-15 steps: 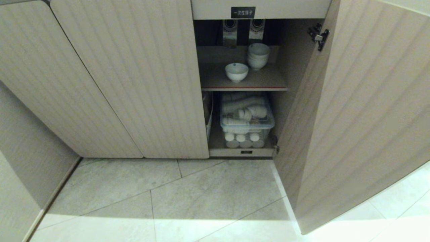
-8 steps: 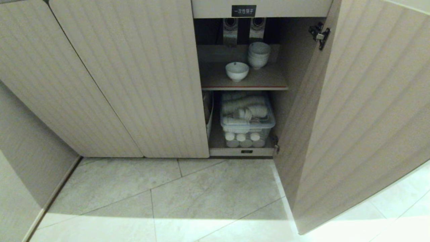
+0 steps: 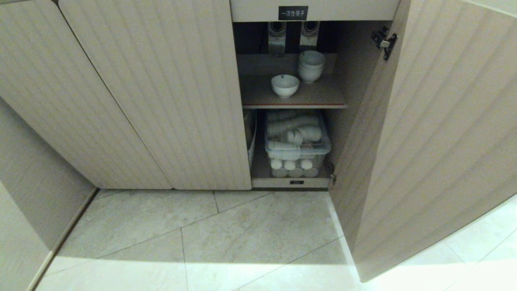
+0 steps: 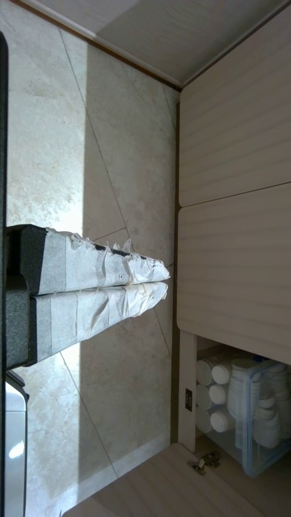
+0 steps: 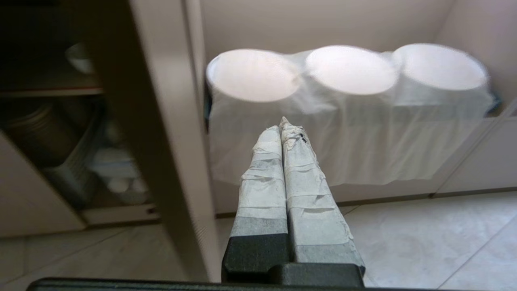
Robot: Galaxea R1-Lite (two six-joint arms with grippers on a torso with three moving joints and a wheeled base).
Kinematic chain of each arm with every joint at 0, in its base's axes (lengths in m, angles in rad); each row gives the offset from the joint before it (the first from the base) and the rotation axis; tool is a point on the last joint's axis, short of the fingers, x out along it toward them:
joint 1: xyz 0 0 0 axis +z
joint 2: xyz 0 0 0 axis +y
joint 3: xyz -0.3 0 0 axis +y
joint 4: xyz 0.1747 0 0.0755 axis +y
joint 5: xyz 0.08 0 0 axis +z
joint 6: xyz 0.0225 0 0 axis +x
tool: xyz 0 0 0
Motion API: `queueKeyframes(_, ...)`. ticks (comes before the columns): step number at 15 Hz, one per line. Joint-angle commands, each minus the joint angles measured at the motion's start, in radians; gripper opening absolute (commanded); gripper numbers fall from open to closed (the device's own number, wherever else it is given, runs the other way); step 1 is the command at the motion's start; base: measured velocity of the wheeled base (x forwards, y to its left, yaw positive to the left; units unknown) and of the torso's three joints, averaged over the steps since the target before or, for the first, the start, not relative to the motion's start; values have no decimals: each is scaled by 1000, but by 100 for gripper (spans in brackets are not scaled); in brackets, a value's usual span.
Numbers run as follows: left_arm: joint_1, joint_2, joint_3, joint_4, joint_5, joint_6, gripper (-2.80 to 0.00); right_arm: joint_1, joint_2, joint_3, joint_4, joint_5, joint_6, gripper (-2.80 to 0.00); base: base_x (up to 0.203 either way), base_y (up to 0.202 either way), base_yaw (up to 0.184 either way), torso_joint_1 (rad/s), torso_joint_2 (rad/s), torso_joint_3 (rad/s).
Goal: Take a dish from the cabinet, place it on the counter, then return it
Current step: Close the cabinet door
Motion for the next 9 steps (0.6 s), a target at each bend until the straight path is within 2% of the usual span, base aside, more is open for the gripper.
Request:
queueKeyframes(1,0,0,0,0,0,-1,-280,-32,54,0,-43,1,-4,-280,0,0,0,0,0,0)
queueKeyframes(5,0,0,0,0,0,-1,-280,-37,192,-5,-217,4,0,-280,0,0,0,0,0,0)
queueKeyframes(7,0,0,0,0,0,-1,-280,-33,248,-7,-311,16,27,-280,0,0,0,0,0,0)
queueKeyframes(9,0,0,0,0,0,-1,-280,-31,251,-13,-333,102,70,-280,0,0,0,0,0,0)
